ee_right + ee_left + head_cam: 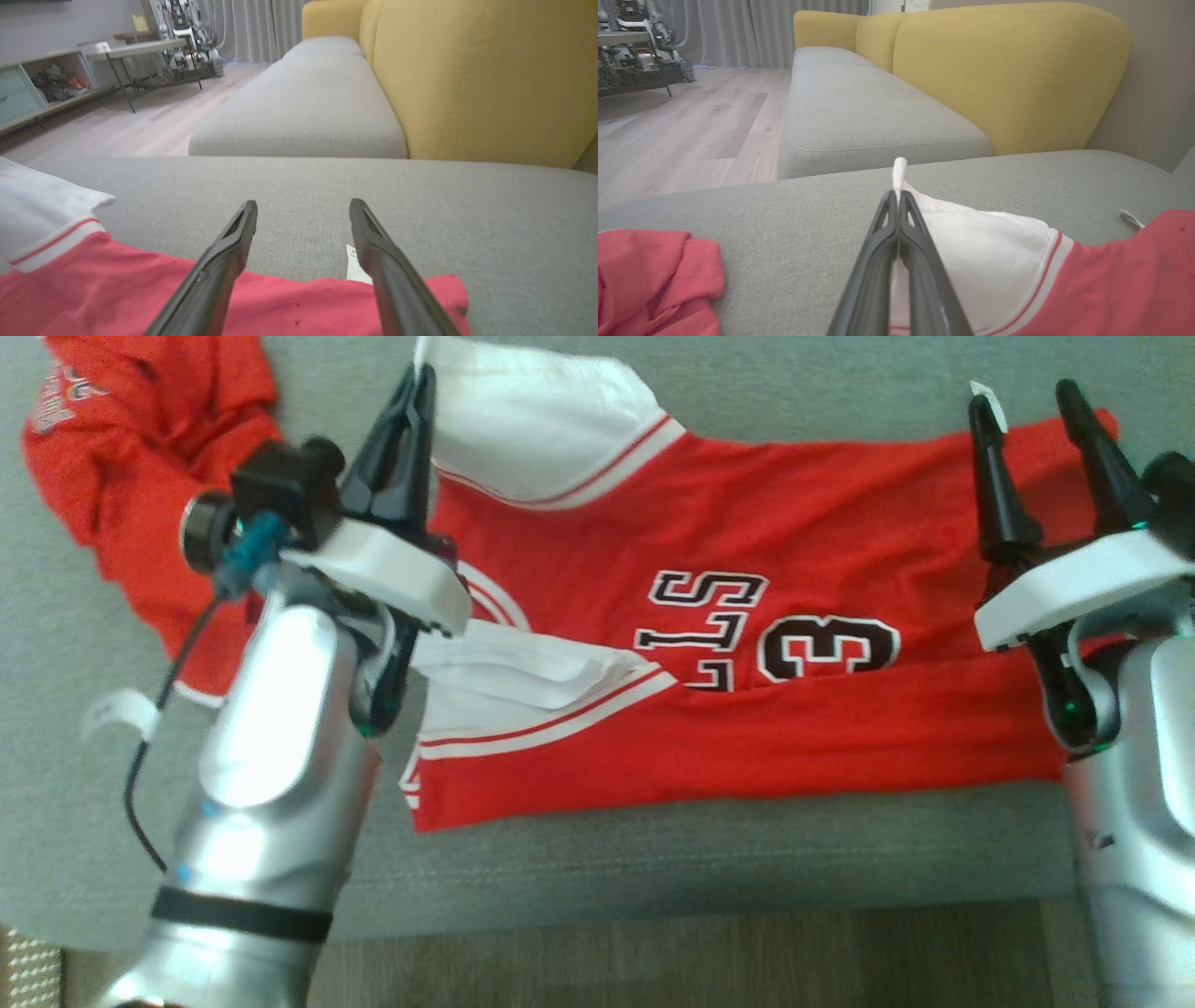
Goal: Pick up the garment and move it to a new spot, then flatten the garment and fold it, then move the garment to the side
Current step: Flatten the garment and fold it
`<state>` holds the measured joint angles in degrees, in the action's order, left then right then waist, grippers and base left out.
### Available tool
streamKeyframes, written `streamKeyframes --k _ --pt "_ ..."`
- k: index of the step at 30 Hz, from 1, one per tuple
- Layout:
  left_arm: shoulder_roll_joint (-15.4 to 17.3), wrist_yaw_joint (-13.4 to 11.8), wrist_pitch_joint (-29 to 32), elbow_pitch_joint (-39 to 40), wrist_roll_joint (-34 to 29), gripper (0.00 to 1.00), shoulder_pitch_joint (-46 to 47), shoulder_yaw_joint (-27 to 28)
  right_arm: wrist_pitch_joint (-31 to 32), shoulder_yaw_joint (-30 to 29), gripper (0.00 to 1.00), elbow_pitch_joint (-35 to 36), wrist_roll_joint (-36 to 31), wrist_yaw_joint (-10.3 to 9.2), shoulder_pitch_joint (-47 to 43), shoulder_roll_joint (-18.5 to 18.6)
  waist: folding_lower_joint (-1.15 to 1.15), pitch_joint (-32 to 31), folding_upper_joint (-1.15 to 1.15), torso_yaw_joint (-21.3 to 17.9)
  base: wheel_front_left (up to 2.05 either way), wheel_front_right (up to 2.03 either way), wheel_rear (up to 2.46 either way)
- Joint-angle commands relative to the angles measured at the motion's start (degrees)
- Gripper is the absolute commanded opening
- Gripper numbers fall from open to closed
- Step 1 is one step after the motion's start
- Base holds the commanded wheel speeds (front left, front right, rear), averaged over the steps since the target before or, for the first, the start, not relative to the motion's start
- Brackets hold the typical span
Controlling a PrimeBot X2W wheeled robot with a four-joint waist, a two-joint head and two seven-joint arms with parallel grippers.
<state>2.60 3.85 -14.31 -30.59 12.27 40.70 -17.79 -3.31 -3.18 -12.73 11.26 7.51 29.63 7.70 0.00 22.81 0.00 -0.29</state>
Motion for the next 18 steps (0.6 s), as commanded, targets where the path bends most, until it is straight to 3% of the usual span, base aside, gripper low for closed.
streamKeyframes --k 1,9,18 --pt "0.8 -0.9 -0.7 4.6 -0.3 0.0 -0.6 0.6 2.3 0.7 1.0 -1.9 -0.6 -0.02 2.2 1.9 0.0 -0.9 0.0 2.1 0.0 0.0 0.0" --pt "0.5 -1.7 -0.7 10.4 0.0 0.0 -4.6 -1.4 7.8 -2.3 1.0 -11.8 -5.4 -0.02 6.8 4.6 0.0 0.1 0.0 4.0 0.0 0.0 0.0" --pt "0.4 -2.1 -0.7 11.7 0.8 0.0 -4.4 -2.3 10.5 -7.0 1.0 -19.4 -9.8 -0.02 9.5 6.6 0.0 1.8 0.0 4.9 0.0 0.0 0.0"
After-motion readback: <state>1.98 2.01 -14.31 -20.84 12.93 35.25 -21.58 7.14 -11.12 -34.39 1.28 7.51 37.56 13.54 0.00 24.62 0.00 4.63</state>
